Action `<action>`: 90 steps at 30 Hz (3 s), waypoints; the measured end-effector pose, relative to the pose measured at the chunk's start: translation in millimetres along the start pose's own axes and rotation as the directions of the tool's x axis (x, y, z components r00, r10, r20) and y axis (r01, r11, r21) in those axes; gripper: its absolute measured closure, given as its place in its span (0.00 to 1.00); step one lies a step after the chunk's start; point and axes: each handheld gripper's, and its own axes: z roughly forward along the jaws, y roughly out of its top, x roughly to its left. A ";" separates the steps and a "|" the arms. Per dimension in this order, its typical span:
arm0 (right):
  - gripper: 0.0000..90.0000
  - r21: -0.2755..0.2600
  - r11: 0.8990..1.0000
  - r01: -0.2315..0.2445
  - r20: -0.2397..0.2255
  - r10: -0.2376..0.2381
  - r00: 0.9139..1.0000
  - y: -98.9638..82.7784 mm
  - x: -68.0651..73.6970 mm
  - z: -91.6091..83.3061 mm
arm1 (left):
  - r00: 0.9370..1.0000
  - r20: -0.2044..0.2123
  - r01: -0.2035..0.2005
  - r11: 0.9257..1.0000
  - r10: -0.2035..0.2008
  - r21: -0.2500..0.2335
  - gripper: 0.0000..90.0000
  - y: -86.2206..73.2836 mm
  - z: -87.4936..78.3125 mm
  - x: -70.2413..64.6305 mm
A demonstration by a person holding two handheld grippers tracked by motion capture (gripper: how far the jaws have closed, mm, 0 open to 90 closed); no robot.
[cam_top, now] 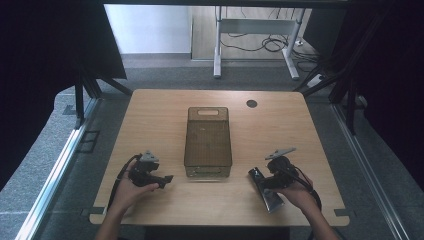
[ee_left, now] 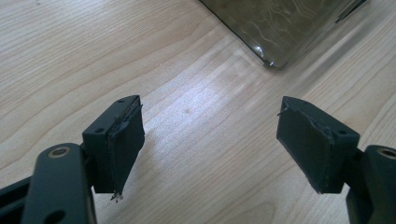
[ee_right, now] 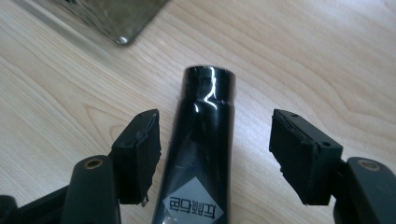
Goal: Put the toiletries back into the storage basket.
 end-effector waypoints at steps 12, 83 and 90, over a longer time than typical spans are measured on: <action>0.38 0.161 0.987 0.002 0.015 -0.005 1.000 -2.0 4.3 19.9 | 1.000 0.003 -0.003 1.000 0.003 0.005 0.26 0.0 2.2 0.3; 0.50 0.200 0.978 -0.056 -0.101 0.078 0.992 66.8 -1.8 -3.0 | 1.000 0.004 -0.012 1.000 0.012 0.020 0.26 0.6 5.4 -2.3; 0.50 0.172 0.984 -0.052 -0.128 0.075 0.989 74.7 0.3 -5.2 | 1.000 0.009 -0.017 1.000 0.017 0.024 0.26 0.9 7.2 -3.2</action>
